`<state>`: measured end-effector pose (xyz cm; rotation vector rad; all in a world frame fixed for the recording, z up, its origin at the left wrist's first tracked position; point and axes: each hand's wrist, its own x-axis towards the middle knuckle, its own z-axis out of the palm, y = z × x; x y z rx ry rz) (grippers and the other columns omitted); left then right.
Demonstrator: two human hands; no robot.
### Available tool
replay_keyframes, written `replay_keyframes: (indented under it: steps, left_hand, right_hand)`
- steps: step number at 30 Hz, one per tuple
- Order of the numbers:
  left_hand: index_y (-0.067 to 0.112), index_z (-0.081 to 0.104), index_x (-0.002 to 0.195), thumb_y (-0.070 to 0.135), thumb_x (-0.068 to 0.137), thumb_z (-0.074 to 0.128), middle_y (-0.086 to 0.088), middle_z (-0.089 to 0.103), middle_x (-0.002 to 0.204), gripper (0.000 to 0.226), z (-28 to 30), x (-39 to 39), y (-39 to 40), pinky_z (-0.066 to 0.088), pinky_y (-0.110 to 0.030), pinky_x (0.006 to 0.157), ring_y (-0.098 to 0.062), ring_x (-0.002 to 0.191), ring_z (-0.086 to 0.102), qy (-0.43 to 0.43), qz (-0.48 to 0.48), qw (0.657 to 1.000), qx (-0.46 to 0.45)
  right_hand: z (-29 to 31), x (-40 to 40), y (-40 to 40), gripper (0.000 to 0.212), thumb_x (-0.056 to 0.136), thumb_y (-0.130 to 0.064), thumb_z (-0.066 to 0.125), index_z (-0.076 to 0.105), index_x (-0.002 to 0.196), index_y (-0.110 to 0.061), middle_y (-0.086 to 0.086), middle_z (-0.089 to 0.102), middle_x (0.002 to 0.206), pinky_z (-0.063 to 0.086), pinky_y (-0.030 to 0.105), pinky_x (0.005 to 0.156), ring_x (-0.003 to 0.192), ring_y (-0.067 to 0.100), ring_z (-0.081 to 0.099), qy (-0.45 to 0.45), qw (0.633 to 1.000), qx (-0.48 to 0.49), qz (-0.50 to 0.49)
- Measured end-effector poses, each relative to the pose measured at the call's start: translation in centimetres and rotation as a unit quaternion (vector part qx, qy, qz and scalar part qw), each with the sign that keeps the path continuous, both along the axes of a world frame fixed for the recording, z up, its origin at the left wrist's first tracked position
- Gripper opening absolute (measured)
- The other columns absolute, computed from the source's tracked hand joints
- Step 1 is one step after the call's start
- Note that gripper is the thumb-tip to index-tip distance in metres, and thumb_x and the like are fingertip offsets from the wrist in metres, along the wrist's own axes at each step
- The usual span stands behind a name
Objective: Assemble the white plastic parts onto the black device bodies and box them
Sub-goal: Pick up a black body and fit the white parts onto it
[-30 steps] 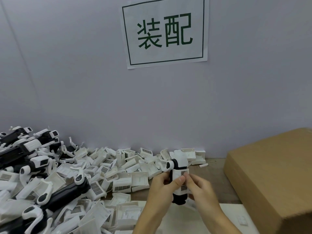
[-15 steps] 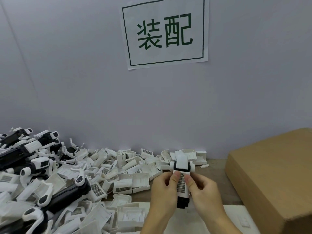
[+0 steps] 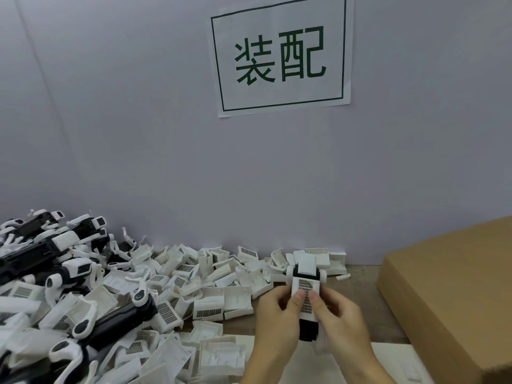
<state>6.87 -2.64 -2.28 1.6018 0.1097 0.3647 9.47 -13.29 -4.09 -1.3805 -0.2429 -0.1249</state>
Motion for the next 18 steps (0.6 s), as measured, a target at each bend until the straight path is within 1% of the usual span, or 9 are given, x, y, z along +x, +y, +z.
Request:
replay_keyframes:
  steps: [3,5,7,9,10,12,13,16,18]
  left_hand:
    - [0.017,0.076,0.098,0.016,0.099,0.061,-0.004,0.077,0.090,0.014,0.22,-0.12,0.02,0.057,-0.025,0.076,-0.014,0.087,0.073,0.021,0.015,1.000,0.016]
    - [0.020,0.076,0.098,0.019,0.098,0.063,-0.002,0.077,0.092,0.013,0.36,-0.17,-0.06,0.058,-0.030,0.081,-0.015,0.089,0.073,0.019,0.015,0.999,0.022]
    - [0.019,0.078,0.099,0.019,0.098,0.064,-0.002,0.078,0.093,0.014,0.28,-0.06,0.03,0.059,-0.040,0.087,-0.017,0.092,0.073,0.012,-0.002,1.000,0.008]
    - [0.017,0.078,0.101,0.016,0.098,0.063,-0.004,0.079,0.095,0.015,0.29,-0.06,0.18,0.060,-0.042,0.085,-0.021,0.094,0.074,0.013,-0.040,0.999,-0.025]
    - [0.016,0.078,0.101,0.014,0.098,0.063,-0.005,0.079,0.095,0.016,0.32,-0.14,0.23,0.061,-0.038,0.080,-0.021,0.094,0.074,0.014,-0.060,0.997,-0.038]
    - [0.018,0.078,0.102,0.009,0.097,0.064,-0.004,0.079,0.094,0.017,0.18,-0.17,0.34,0.060,-0.029,0.069,-0.019,0.092,0.075,0.016,-0.067,0.997,-0.034]
    - [0.019,0.077,0.103,0.008,0.097,0.064,-0.003,0.079,0.094,0.019,0.09,-0.12,0.39,0.059,-0.026,0.066,-0.018,0.091,0.075,0.018,-0.056,0.998,-0.031]
    - [0.020,0.076,0.105,0.005,0.096,0.064,-0.002,0.079,0.095,0.021,-0.12,0.10,0.41,0.059,-0.024,0.066,-0.015,0.088,0.075,0.030,-0.005,0.998,-0.046]
    - [0.019,0.075,0.107,0.005,0.095,0.066,-0.002,0.078,0.096,0.020,-0.01,0.11,0.19,0.060,-0.027,0.068,-0.015,0.088,0.075,0.035,0.008,0.998,-0.051]
  right_hand:
    - [-0.02,0.15,0.02,0.024,0.096,-0.007,0.062,0.073,0.095,-0.028,-0.022,0.075,0.081,0.049,0.007,0.062,0.078,-0.006,0.070,-0.035,0.997,-0.054,-0.031]
    - [0.10,0.12,0.13,0.025,0.097,-0.009,0.060,0.073,0.094,-0.030,-0.023,0.075,0.081,0.049,0.007,0.062,0.079,-0.005,0.069,-0.046,0.995,-0.068,-0.048]
    - [0.15,0.03,0.20,0.023,0.098,-0.011,0.059,0.074,0.095,-0.029,-0.018,0.077,0.084,0.051,0.010,0.064,0.080,-0.001,0.071,-0.043,0.996,-0.050,-0.056]
    - [0.10,-0.03,0.14,0.020,0.099,-0.015,0.059,0.075,0.098,-0.027,-0.011,0.078,0.088,0.055,0.015,0.067,0.085,0.006,0.073,-0.032,0.998,-0.023,-0.054]
    - [0.08,0.02,0.02,0.018,0.099,-0.018,0.059,0.076,0.101,-0.024,-0.006,0.079,0.090,0.058,0.021,0.071,0.088,0.011,0.074,-0.019,0.999,-0.010,-0.046]
    - [0.17,0.10,-0.25,0.019,0.098,-0.020,0.060,0.076,0.109,-0.019,0.002,0.079,0.096,0.061,0.041,0.080,0.094,0.021,0.075,0.008,1.000,0.011,-0.010]
    - [0.16,0.10,-0.39,0.019,0.097,-0.016,0.061,0.075,0.109,-0.022,0.002,0.079,0.098,0.061,0.042,0.081,0.096,0.021,0.075,0.006,1.000,0.005,0.009]
    - [0.28,-0.14,-0.41,0.038,0.096,-0.002,0.062,0.071,0.100,-0.039,-0.014,0.078,0.095,0.057,0.017,0.074,0.093,0.006,0.073,-0.040,0.997,-0.065,0.016]
    - [0.35,-0.07,-0.36,0.044,0.096,0.000,0.061,0.067,0.094,-0.044,-0.023,0.076,0.089,0.053,0.010,0.070,0.089,-0.002,0.071,-0.055,0.995,-0.089,0.005]
